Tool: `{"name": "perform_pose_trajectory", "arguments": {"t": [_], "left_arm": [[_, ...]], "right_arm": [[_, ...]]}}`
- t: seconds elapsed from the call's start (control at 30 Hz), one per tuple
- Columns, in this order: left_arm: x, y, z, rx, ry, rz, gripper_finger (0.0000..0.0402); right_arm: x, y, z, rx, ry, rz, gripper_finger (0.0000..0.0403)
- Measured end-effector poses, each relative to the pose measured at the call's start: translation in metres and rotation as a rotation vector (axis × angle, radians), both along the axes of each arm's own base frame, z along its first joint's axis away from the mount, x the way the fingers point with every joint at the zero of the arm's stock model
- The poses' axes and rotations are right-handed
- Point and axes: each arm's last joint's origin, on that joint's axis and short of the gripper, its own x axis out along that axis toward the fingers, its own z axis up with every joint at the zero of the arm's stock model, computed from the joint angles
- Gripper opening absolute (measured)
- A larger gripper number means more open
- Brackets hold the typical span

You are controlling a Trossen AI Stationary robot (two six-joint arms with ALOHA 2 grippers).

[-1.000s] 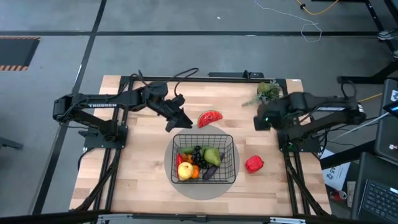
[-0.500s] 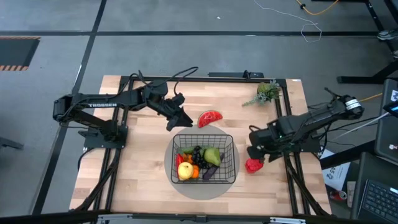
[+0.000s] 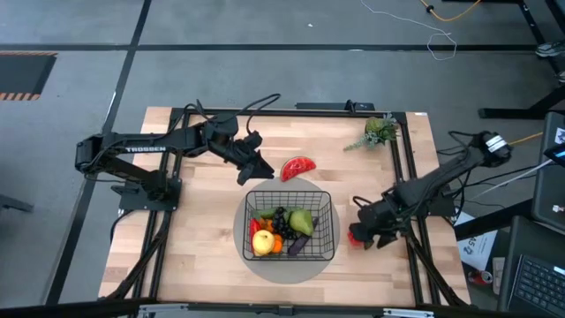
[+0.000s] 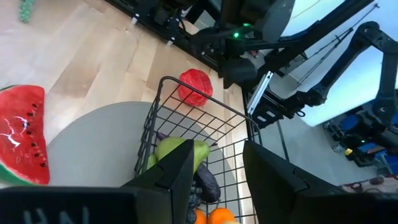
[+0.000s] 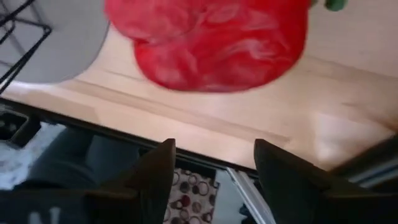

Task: Build produce basket
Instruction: Move the red bell pepper to the top right of the table, then adjust the black wire basket

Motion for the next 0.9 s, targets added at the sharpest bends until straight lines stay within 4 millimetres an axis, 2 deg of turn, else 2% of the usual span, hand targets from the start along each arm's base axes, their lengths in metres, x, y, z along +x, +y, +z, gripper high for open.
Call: {"name": "perform_pose_trajectory", "arguments": {"t": [0.13,0.27,0.43,0.63,0.77,0.9], "left_arm": [[0.000,0.000,0.000,0.000,-0.001,-0.001,0.0133],[0.000,0.000,0.000,0.001,0.000,0.002,0.0133],[0.000,0.000,0.000,0.013,-0.003,0.002,0.0133],[0.000,0.000,0.000,0.033,-0.008,-0.004,0.0133],[0.000,0.000,0.000,0.033,-0.008,-0.004,0.0133],[0.000,0.000,-0.001,0.032,0.004,-0.005,0.0133]], "right_arm": [[-0.002,0.007,-0.020,0.012,0.019,-0.023,0.0220],[-0.004,0.006,-0.033,-0.092,0.040,-0.103,0.0220],[0.002,0.001,-0.038,-0.265,-0.053,-0.240,0.0220],[0.006,-0.014,-0.044,-0.527,-0.109,-0.541,0.0220],[0.013,-0.028,-0.047,-0.717,-0.212,-0.716,0.0220],[0.024,-0.036,-0.043,-0.765,-0.312,-0.726,0.0220]]}}
